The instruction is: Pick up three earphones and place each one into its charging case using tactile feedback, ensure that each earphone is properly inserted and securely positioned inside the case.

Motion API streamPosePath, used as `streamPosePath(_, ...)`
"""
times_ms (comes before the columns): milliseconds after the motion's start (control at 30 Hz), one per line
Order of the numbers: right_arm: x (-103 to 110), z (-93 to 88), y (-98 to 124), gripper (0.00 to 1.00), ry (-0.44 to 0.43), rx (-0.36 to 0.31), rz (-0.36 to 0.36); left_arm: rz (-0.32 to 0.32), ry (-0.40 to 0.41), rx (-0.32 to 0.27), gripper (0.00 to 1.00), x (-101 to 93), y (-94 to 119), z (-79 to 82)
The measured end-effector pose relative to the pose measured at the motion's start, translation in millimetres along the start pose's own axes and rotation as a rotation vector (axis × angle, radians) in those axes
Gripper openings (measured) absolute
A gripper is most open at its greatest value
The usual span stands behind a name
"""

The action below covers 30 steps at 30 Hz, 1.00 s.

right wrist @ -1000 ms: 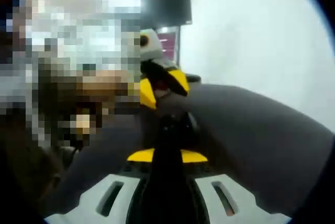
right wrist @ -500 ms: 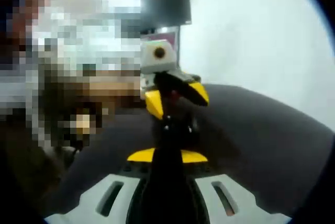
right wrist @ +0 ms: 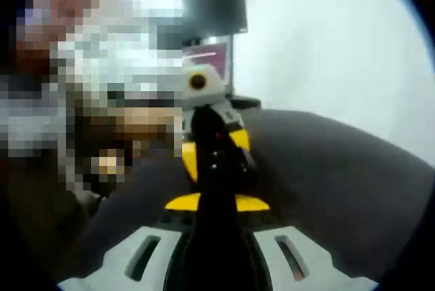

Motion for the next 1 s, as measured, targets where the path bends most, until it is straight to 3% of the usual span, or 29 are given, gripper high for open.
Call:
streamPosePath(300, -2.2, 3.4, 6.1, 0.18, -0.082, -0.067, 0.019, -0.014, -0.001, 0.022, 0.25, -7.1, -1.9, -1.0)
streamPosePath(500, 4.4, -1.5, 0.3, 0.18, -0.074, -0.011, 0.042, 0.019, 0.012, -0.043, 0.27, -4.3, 0.0, 4.8)
streamPosePath(667, 3.3, -2.7, 0.1, 0.18, -0.104, -0.004, 0.042, 0.038, -0.040, -0.046, 0.27, -6.7, -2.5, 3.6)
streamPosePath(1000, 0.7, -4.3, -1.5, 0.18, -0.128, -0.001, 0.042, 0.054, -0.050, -0.056, 0.27, -1.5, -1.7, 4.0)
Point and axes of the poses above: the point that each gripper's makers call its tool centre point, and the gripper's own axes: y roughly backward along the fingers, x roughly to its left, z roughly out of its top, the point moved 7 cm from there along y, roughly backward along the fingers, and after that the axes turned 11 degrees about y, right-handed, at the moved point
